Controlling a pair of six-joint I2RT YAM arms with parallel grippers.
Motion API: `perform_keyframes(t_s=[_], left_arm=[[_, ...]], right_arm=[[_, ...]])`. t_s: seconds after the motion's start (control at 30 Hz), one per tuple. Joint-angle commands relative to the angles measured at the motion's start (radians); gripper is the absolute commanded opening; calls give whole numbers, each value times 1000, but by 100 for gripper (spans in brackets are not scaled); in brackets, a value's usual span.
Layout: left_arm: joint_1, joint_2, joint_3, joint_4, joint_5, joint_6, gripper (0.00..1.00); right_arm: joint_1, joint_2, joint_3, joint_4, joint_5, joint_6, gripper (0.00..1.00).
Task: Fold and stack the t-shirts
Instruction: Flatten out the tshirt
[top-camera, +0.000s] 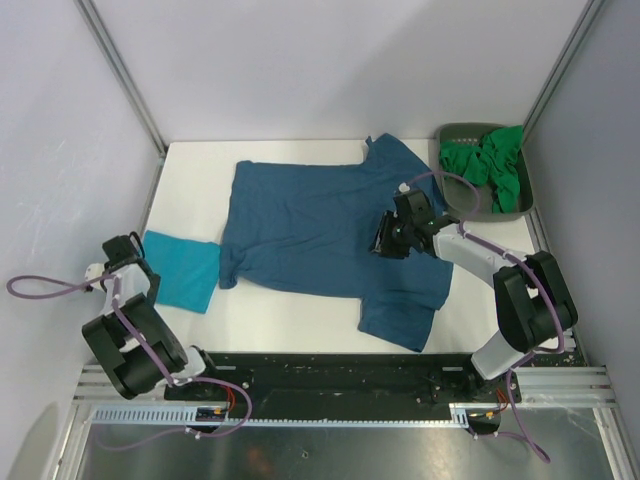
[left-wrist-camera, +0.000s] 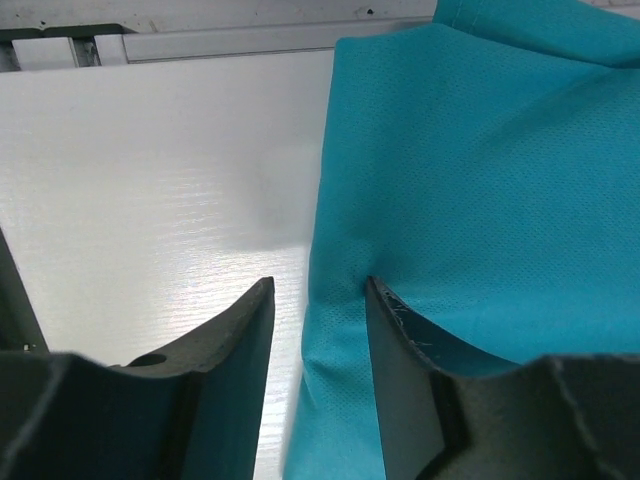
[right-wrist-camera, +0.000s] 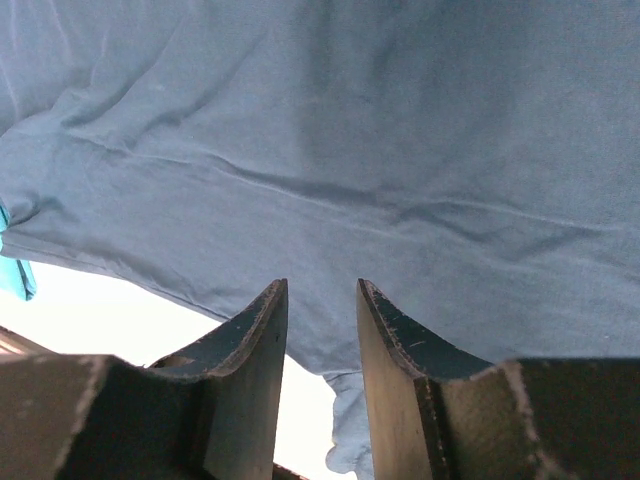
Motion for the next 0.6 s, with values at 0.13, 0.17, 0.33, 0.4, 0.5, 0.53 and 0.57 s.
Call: perform_keyframes(t_s=[0.13, 0.17, 0.33, 0.4, 0.5, 0.53, 0.57], left_arm=[[8, 26, 11, 28, -16, -46, 33], [9, 17, 6, 27, -23, -47, 27], [18, -39, -31, 26, -62, -37, 4], [30, -69, -53, 24, -73, -29, 1], [60, -126, -88, 16, -87, -12, 0], [70, -145, -99, 9, -96, -3, 0], [77, -164, -108, 2, -108, 8, 0]], right_arm=[[20, -2, 0, 18, -2, -15, 38], [23, -3, 0, 16, -1, -15, 38], [31, -9, 0, 14, 6, -15, 38], [33, -9, 0, 12, 7, -15, 37], [39, -10, 0, 6, 11, -18, 37], [41, -10, -1, 4, 12, -19, 37], [43, -8, 0, 3, 11, -19, 37]])
